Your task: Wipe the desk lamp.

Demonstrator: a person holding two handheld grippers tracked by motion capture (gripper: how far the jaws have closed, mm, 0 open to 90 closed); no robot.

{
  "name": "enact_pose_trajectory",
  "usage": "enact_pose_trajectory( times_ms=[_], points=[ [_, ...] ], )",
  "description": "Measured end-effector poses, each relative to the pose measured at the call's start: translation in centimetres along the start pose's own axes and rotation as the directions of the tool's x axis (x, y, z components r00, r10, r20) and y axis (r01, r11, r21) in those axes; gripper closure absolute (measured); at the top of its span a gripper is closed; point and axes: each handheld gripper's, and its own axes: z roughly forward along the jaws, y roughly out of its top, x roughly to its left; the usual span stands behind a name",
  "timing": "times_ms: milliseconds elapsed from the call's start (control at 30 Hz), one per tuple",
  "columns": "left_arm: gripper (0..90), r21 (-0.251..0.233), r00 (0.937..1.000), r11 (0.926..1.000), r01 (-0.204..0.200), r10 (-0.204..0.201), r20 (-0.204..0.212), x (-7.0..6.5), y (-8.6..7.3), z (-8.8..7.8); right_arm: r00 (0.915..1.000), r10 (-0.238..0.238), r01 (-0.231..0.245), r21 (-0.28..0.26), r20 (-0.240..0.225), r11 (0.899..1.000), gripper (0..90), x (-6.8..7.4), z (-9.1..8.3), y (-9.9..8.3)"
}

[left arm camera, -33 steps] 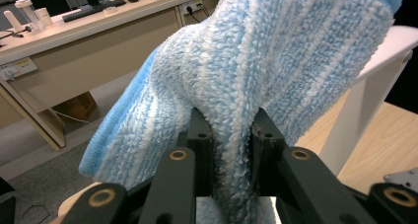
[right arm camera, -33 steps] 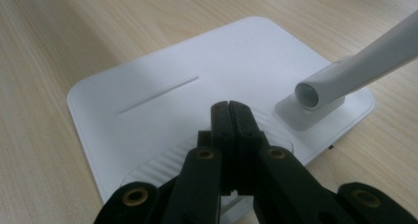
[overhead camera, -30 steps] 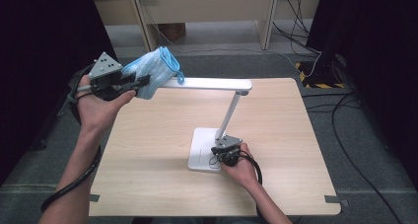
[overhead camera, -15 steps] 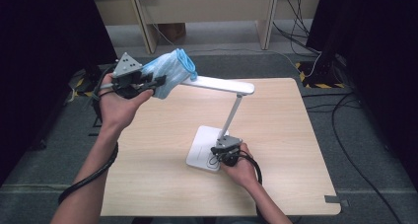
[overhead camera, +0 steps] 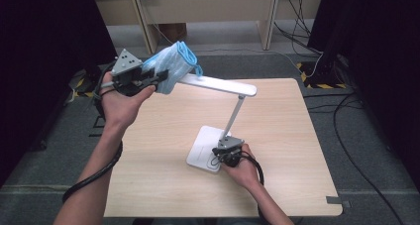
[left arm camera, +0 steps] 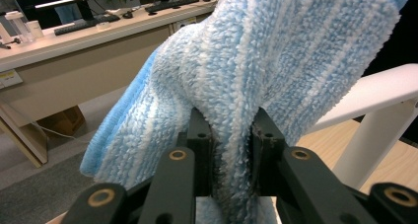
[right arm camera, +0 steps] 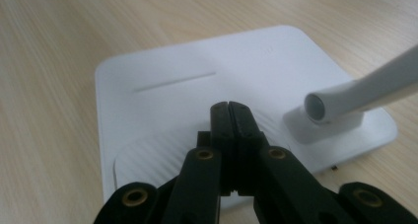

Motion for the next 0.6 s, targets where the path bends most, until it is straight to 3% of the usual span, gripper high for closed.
enact_pose_trajectory(
  times_ms=[33,100,133,167,200,267,300,333,467,533,600],
  points=[
    [74.5,0.001,1.0000,1.0000,-0.001,0.001,0.001,0.1,-0.1,0.0,0.9995,-0.023,0.023,0.007,0.022,1.000,85.1,-0.1,-0.6,0.1],
    [74.4,-0.001,1.0000,1.0000,0.005,-0.005,0.002,0.1,-0.2,0.1,0.9987,0.023,-0.021,-0.050,0.045,0.999,79.8,-0.3,-1.9,0.2],
    [74.4,-0.004,0.9999,0.9999,0.012,-0.012,0.004,0.1,-0.3,0.1,0.9902,0.078,-0.065,-0.114,0.116,0.991,71.7,-0.9,-4.0,0.6],
    [74.4,-0.005,0.9999,0.9999,0.012,-0.012,0.002,0.1,-0.3,0.2,0.9902,0.078,-0.065,-0.114,0.116,0.991,71.7,-0.9,-4.0,0.6],
    [74.4,-0.007,1.0000,0.9999,0.009,-0.009,0.001,0.1,-0.2,0.2,0.9850,0.102,-0.083,-0.138,0.139,0.987,67.7,-1.3,-4.8,0.7],
    [74.4,-0.014,1.0000,0.9999,0.009,-0.009,-0.002,0.0,-0.1,0.1,0.9606,0.210,-0.165,-0.233,0.182,0.958,56.3,-2.3,-7.0,1.1],
    [74.5,-0.014,1.0000,0.9999,0.009,-0.009,-0.003,0.0,-0.1,0.1,0.9533,0.231,-0.175,-0.267,0.194,0.948,52.9,-2.6,-7.7,1.4],
    [74.5,-0.016,0.9999,0.9998,0.009,-0.009,-0.005,0.0,0.0,0.2,0.9502,0.236,-0.174,-0.281,0.204,0.944,49.9,-2.7,-8.0,1.6],
    [74.4,-0.021,0.9999,0.9997,0.008,-0.008,-0.011,-0.3,0.4,0.4,0.9426,0.236,-0.130,-0.394,0.236,0.910,35.2,-3.1,-8.4,3.9],
    [74.4,-0.021,0.9999,0.9998,0.004,-0.004,-0.012,-0.5,0.6,0.6,0.9429,0.226,-0.114,-0.398,0.245,0.910,33.6,-3.1,-8.2,4.2],
    [74.4,-0.021,0.9999,0.9998,0.002,-0.002,-0.017,-0.6,0.7,0.8,0.9362,0.223,-0.100,-0.404,0.271,0.909,32.8,-3.3,-7.8,4.8]
  ],
)
